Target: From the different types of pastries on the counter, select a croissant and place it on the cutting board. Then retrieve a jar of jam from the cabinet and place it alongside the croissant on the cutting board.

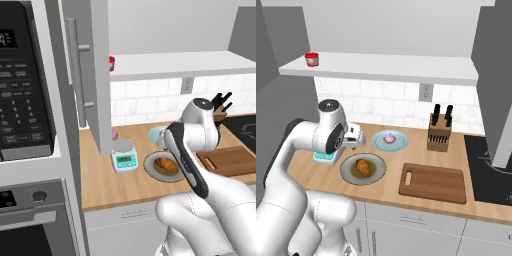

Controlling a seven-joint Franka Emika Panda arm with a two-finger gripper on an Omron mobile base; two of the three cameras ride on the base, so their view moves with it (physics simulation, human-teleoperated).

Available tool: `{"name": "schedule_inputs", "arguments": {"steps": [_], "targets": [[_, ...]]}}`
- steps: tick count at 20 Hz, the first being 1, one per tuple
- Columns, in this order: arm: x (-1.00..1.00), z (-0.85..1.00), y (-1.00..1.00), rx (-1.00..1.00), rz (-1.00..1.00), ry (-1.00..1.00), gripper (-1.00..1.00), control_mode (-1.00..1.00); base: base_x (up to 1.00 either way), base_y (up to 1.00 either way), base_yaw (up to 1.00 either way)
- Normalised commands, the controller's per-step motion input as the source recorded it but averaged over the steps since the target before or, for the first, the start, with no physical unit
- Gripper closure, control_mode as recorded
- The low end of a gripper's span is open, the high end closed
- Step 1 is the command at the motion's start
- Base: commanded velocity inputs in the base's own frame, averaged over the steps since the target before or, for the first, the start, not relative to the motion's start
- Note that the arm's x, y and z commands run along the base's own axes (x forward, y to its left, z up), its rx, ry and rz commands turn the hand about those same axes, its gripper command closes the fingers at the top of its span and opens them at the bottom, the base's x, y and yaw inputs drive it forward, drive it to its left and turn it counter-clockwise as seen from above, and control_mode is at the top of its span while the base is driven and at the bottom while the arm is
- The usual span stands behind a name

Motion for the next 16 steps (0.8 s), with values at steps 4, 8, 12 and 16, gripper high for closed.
{"name": "schedule_inputs", "arguments": {"steps": [4,8,12,16], "targets": [[0.26,-0.02,-0.07,-0.03,0.03,0.00,-1.00,-1.00,0.00,0.00,0.00],[0.10,-0.23,-0.21,0.00,0.03,0.00,-1.00,-1.00,0.00,0.00,0.00],[0.11,-0.41,-0.09,0.00,0.06,0.00,-1.00,-1.00,0.00,0.00,0.00],[0.24,-0.46,0.00,-0.02,0.05,0.00,-1.00,-1.00,0.00,0.00,0.00]]}}
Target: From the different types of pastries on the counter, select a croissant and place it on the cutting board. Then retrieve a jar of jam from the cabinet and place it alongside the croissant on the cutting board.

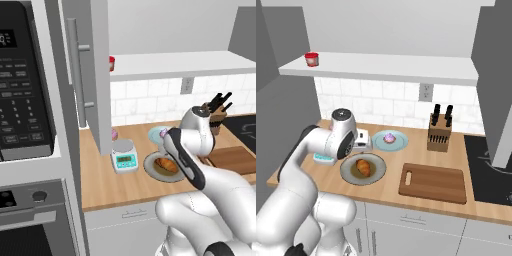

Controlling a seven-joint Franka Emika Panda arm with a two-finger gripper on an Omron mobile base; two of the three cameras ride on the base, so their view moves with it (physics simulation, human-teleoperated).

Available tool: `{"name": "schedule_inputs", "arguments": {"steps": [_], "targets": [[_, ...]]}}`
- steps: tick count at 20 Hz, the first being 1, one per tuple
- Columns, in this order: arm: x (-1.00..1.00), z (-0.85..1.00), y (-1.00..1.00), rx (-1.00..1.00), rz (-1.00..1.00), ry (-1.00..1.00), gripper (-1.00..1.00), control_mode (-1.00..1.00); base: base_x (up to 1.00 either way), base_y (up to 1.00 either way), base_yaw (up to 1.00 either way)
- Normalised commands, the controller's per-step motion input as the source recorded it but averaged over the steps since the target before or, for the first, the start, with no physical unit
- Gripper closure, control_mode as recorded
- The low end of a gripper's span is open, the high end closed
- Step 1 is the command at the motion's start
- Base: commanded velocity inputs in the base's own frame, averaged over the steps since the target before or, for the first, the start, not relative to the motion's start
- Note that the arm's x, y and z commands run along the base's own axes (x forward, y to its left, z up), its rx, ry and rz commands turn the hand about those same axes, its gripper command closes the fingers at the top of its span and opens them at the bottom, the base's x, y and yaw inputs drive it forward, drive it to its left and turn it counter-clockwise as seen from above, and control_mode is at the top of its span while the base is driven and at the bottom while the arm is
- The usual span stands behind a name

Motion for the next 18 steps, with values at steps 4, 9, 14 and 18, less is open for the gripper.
{"name": "schedule_inputs", "arguments": {"steps": [4,9,14,18], "targets": [[0.24,-0.34,-0.04,-0.04,0.04,-0.01,-1.00,-1.00,0.00,0.00,0.00],[0.20,-0.13,0.00,-0.01,0.04,0.00,-1.00,-1.00,0.00,0.00,0.00],[0.08,-0.14,-0.05,-0.03,0.06,-0.01,-1.00,-1.00,0.00,0.00,0.00],[0.02,-0.19,-0.01,-0.01,0.03,0.00,-1.00,-1.00,0.00,0.00,0.00]]}}
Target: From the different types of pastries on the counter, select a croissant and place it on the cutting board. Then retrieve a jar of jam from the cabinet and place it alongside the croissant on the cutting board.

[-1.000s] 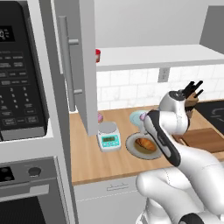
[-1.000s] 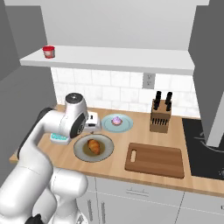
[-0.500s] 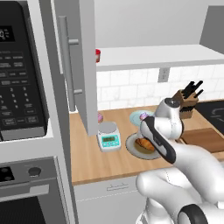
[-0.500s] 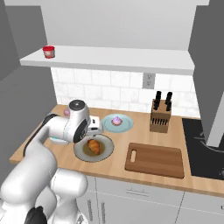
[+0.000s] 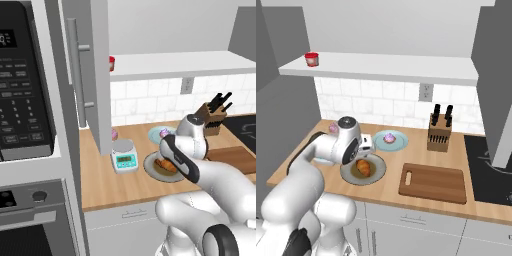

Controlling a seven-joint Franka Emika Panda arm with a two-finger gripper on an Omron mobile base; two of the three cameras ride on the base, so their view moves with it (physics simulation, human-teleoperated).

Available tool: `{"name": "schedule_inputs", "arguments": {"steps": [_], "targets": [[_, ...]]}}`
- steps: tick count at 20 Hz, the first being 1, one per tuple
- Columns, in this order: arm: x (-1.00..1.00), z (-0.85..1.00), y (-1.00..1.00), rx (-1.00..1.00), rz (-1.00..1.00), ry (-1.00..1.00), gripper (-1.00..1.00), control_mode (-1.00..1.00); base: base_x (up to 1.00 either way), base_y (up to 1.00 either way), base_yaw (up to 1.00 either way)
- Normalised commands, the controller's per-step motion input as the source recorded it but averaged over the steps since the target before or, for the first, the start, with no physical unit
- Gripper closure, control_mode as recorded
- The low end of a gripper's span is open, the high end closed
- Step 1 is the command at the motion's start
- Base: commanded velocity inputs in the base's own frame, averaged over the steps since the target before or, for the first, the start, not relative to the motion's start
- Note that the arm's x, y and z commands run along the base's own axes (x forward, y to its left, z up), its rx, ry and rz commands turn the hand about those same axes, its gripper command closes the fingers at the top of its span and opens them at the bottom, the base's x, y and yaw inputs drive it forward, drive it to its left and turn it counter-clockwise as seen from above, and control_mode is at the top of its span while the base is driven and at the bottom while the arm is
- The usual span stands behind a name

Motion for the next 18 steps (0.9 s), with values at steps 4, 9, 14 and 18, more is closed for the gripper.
{"name": "schedule_inputs", "arguments": {"steps": [4,9,14,18], "targets": [[0.00,-0.31,0.00,-0.01,0.02,0.00,-1.00,-1.00,0.00,0.00,0.00],[0.00,-0.42,0.00,-0.04,0.03,0.00,-1.00,-1.00,0.00,0.00,0.00],[0.09,-0.14,0.00,-0.01,0.03,0.00,-1.00,-1.00,0.00,0.00,0.00],[0.04,-0.05,0.00,0.00,0.03,0.00,-1.00,-1.00,0.00,0.00,0.00]]}}
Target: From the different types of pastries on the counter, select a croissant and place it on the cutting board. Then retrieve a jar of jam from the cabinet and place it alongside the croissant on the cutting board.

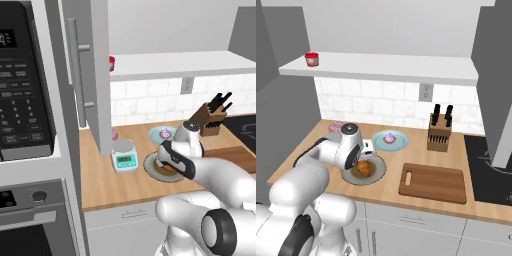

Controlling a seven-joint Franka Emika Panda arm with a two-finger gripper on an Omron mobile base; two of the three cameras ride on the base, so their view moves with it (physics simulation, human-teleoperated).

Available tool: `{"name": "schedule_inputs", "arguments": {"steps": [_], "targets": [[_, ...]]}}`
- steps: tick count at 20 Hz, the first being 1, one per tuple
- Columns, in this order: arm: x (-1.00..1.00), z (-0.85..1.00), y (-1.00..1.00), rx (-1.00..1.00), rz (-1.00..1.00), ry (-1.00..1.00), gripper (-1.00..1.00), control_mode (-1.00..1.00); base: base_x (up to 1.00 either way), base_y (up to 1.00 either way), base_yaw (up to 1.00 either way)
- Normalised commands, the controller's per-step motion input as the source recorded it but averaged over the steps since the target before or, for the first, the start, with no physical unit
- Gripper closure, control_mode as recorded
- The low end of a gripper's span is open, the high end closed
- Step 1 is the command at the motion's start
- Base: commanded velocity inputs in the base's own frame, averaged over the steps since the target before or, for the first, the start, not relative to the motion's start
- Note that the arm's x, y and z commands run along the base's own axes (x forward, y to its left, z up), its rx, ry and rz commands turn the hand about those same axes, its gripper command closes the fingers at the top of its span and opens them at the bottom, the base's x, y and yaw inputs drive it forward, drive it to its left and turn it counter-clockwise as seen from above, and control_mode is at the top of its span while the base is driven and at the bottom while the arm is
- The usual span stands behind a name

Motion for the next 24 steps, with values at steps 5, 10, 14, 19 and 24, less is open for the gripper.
{"name": "schedule_inputs", "arguments": {"steps": [5,10,14,19,24], "targets": [[0.08,-0.30,-0.04,-0.04,0.07,-0.03,-1.00,-1.00,0.00,0.00,0.00],[0.38,-0.21,-0.04,-0.03,0.06,-0.04,-1.00,-1.00,0.00,0.00,0.00],[0.01,-0.41,-0.05,0.00,0.01,0.00,-1.00,-1.00,0.00,0.00,0.00],[0.00,-0.36,-0.01,0.00,0.01,0.00,-1.00,-1.00,0.00,0.00,0.00],[0.01,-0.35,0.00,0.00,0.02,0.00,-1.00,-1.00,0.00,0.00,0.00]]}}
